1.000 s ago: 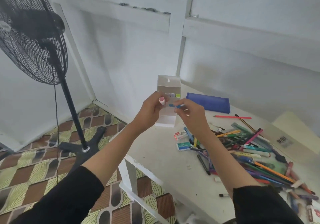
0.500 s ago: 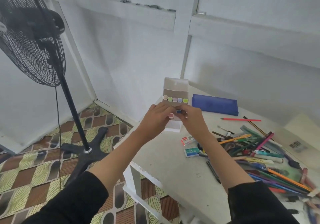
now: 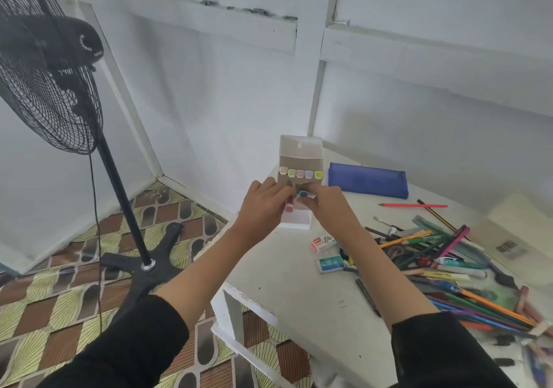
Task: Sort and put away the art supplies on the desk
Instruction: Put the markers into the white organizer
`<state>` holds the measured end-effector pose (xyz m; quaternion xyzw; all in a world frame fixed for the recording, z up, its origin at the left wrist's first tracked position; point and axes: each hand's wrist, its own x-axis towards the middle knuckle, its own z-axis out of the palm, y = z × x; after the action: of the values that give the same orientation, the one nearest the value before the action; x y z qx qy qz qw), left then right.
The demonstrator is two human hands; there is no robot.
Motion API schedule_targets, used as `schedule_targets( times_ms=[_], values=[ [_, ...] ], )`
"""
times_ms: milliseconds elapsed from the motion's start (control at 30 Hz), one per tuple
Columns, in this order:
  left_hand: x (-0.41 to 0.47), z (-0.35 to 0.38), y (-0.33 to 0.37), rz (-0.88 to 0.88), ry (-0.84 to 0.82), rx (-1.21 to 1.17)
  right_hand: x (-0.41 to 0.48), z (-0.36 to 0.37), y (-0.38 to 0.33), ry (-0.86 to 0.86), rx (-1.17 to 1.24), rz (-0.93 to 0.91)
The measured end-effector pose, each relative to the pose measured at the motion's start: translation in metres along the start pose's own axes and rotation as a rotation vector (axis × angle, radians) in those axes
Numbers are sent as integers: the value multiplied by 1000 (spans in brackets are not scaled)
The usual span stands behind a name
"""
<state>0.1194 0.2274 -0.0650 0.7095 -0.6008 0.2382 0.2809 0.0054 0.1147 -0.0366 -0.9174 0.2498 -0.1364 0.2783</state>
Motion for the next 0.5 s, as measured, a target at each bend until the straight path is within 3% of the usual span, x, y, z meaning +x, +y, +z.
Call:
schedule_targets(
  times_ms=[167,333,500],
  values=[
    [10,4,10,-97,-106,205,0,6,1,-51,-264,25],
    [22,3,25,-315,-461,351,-3,7,-2,-31,-397,37],
    [21,8,20,-321,-504,276,-4,7,-7,-98,-506,51]
  ],
)
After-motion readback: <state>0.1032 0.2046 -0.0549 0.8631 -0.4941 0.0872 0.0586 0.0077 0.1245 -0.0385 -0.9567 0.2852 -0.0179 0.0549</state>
